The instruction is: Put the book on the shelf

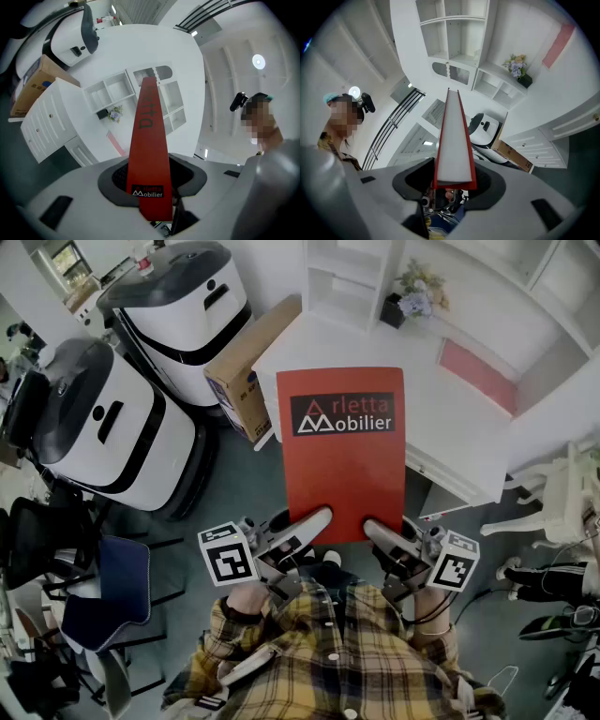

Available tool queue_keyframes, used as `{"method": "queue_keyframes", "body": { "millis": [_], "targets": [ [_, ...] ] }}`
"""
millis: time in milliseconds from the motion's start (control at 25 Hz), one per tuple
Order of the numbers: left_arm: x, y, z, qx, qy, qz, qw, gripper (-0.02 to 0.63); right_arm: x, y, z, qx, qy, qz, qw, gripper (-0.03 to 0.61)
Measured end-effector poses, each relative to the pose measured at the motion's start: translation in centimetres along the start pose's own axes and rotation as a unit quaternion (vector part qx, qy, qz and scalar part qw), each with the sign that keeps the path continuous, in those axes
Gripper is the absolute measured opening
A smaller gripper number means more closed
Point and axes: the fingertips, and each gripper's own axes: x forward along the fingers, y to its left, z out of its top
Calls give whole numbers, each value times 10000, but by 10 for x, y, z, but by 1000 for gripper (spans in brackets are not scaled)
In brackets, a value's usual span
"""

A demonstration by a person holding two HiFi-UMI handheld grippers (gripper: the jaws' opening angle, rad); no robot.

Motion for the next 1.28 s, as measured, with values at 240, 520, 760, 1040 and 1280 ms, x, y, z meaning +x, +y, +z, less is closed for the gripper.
{"method": "queue_keyframes", "body": {
  "millis": [240, 520, 760, 1040, 1280],
  "targets": [
    [-1, -2, 0, -22, -14, -24, 10000, 178, 0, 3, 1, -4, -62, 2, 10000, 212],
    [4, -6, -2, 13, -43, -19, 10000, 178, -5, 3, 4, 25, -70, 35, 10000, 215],
    [7, -5, -2, 49, -77, 1, 10000, 178, -6, 1, 6, 57, -88, 101, 9999, 215],
    [12, -4, -6, 92, -159, 19, 9998, 178, -11, -3, 9, 14, -18, 174, 9998, 215],
    [29, -4, -10, 120, -219, 133, 9996, 178, -21, -12, 21, 55, 73, 256, 9996, 215]
  ]
}}
